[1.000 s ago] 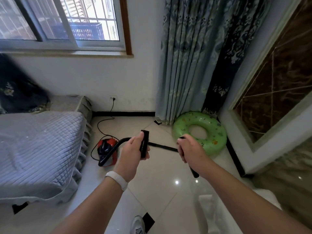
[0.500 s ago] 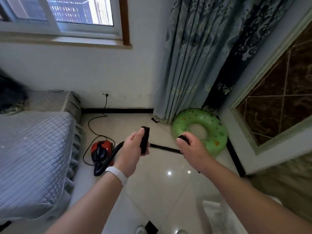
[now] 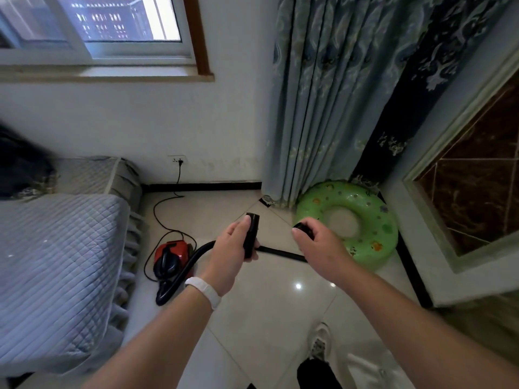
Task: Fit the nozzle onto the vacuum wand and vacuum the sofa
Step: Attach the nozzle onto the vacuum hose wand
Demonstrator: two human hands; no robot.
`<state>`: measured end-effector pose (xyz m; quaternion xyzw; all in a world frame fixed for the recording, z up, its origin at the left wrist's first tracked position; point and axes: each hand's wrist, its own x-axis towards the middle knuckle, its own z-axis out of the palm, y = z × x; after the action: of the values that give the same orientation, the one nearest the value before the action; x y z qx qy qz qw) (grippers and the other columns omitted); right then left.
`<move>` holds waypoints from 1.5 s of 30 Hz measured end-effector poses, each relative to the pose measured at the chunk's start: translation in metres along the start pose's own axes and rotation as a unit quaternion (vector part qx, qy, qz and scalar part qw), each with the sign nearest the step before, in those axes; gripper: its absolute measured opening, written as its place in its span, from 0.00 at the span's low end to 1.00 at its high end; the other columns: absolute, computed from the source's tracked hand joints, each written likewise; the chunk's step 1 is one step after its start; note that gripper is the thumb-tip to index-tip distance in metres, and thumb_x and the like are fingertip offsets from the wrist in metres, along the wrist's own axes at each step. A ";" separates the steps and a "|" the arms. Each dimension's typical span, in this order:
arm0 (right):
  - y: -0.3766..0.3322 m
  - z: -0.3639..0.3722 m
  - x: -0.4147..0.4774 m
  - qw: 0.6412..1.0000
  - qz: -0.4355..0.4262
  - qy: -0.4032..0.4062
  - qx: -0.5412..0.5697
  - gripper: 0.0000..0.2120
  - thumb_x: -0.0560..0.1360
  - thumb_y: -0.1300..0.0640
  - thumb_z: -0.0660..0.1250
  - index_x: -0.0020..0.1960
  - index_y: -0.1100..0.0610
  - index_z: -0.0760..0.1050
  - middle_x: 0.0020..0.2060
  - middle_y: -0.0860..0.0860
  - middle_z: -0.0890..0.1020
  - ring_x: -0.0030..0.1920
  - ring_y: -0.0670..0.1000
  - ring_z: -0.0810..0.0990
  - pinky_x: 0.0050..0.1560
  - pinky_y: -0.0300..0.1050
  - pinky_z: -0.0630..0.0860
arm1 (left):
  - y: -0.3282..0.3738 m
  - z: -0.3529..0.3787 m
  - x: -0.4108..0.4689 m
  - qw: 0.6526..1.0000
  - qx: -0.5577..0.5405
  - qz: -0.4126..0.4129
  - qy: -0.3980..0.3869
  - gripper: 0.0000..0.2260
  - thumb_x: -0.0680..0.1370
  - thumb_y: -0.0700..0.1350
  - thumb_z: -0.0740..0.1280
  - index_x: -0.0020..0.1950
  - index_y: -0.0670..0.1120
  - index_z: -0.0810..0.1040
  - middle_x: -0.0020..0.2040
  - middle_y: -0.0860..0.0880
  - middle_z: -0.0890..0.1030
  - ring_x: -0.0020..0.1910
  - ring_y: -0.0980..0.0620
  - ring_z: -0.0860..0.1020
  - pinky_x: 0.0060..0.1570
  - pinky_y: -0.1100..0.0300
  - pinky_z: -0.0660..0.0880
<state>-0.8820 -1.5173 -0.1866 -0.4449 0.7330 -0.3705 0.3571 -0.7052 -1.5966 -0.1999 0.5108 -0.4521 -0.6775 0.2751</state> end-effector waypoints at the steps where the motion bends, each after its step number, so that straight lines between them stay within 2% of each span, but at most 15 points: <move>1: 0.006 -0.009 0.011 1.000 -0.002 -0.004 0.001 0.08 0.80 0.51 0.63 0.44 0.52 0.75 0.32 0.46 0.75 0.33 0.46 0.71 0.36 0.44 0.69 | 0.003 0.011 0.006 1.000 0.005 -0.001 0.004 0.20 0.83 0.55 0.60 0.58 0.37 0.78 0.37 0.45 0.81 0.33 0.47 0.77 0.47 0.47 0.74; 9: 0.065 -0.062 0.103 0.999 0.001 -0.049 0.020 0.09 0.79 0.51 0.65 0.41 0.51 0.73 0.31 0.45 0.74 0.33 0.47 0.71 0.37 0.46 0.69 | 0.011 0.096 0.075 0.996 0.088 -0.014 0.011 0.19 0.83 0.54 0.60 0.56 0.38 0.77 0.38 0.44 0.80 0.34 0.47 0.77 0.43 0.50 0.73; 12: 0.085 -0.059 0.129 0.998 0.022 -0.063 0.009 0.09 0.79 0.49 0.65 0.44 0.54 0.74 0.33 0.46 0.75 0.34 0.47 0.72 0.38 0.46 0.70 | 0.008 0.108 0.102 0.993 0.111 -0.028 0.013 0.16 0.83 0.53 0.60 0.54 0.41 0.78 0.38 0.45 0.81 0.33 0.49 0.77 0.40 0.54 0.73; 18: 0.130 -0.027 0.174 0.991 0.068 -0.098 0.057 0.11 0.79 0.47 0.64 0.40 0.50 0.72 0.31 0.46 0.75 0.32 0.49 0.72 0.37 0.46 0.70 | -0.022 0.099 0.159 0.991 0.129 -0.038 0.019 0.16 0.83 0.54 0.60 0.53 0.43 0.79 0.39 0.45 0.81 0.34 0.50 0.78 0.44 0.50 0.75; 24: 0.215 0.033 0.224 0.991 0.083 -0.088 0.050 0.09 0.79 0.48 0.64 0.43 0.51 0.73 0.32 0.47 0.75 0.32 0.49 0.73 0.38 0.48 0.72 | -0.114 0.066 0.240 0.983 0.175 -0.057 -0.006 0.15 0.83 0.55 0.60 0.51 0.46 0.79 0.39 0.46 0.81 0.35 0.49 0.78 0.44 0.50 0.76; 32: 0.412 0.157 0.306 0.994 0.079 -0.082 0.005 0.10 0.78 0.46 0.64 0.45 0.52 0.74 0.31 0.46 0.75 0.32 0.49 0.73 0.38 0.48 0.73 | -0.326 0.033 0.385 0.979 0.194 -0.054 -0.025 0.13 0.83 0.53 0.61 0.47 0.47 0.79 0.37 0.46 0.81 0.34 0.48 0.78 0.39 0.52 0.74; 37: 0.509 0.214 0.349 0.993 0.054 -0.105 -0.029 0.10 0.79 0.46 0.63 0.46 0.52 0.73 0.32 0.48 0.76 0.33 0.50 0.74 0.41 0.55 0.77 | -0.432 0.029 0.453 0.982 0.179 -0.041 -0.031 0.14 0.84 0.52 0.61 0.46 0.45 0.79 0.36 0.45 0.80 0.32 0.48 0.78 0.37 0.54 0.73; 41: 0.557 0.227 0.371 0.987 0.025 -0.141 -0.072 0.09 0.80 0.45 0.63 0.49 0.50 0.74 0.32 0.46 0.75 0.32 0.49 0.74 0.38 0.48 0.72 | -0.484 0.026 0.492 0.982 0.179 -0.021 -0.047 0.15 0.80 0.56 0.64 0.42 0.46 0.78 0.34 0.46 0.80 0.31 0.48 0.79 0.37 0.53 0.74; 45: 0.579 0.216 0.383 0.978 0.010 -0.158 -0.139 0.08 0.80 0.45 0.63 0.50 0.49 0.75 0.36 0.50 0.78 0.36 0.54 0.77 0.38 0.48 0.73 | -0.491 0.032 0.515 0.963 0.249 0.009 -0.103 0.17 0.76 0.57 0.66 0.45 0.42 0.79 0.33 0.48 0.79 0.32 0.48 0.80 0.42 0.48 0.77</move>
<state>-1.0556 -1.7260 -0.8606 -0.5354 0.7162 -0.1866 0.4070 -0.8603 -1.7998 -0.8650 0.4868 -0.6368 -0.5900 0.0970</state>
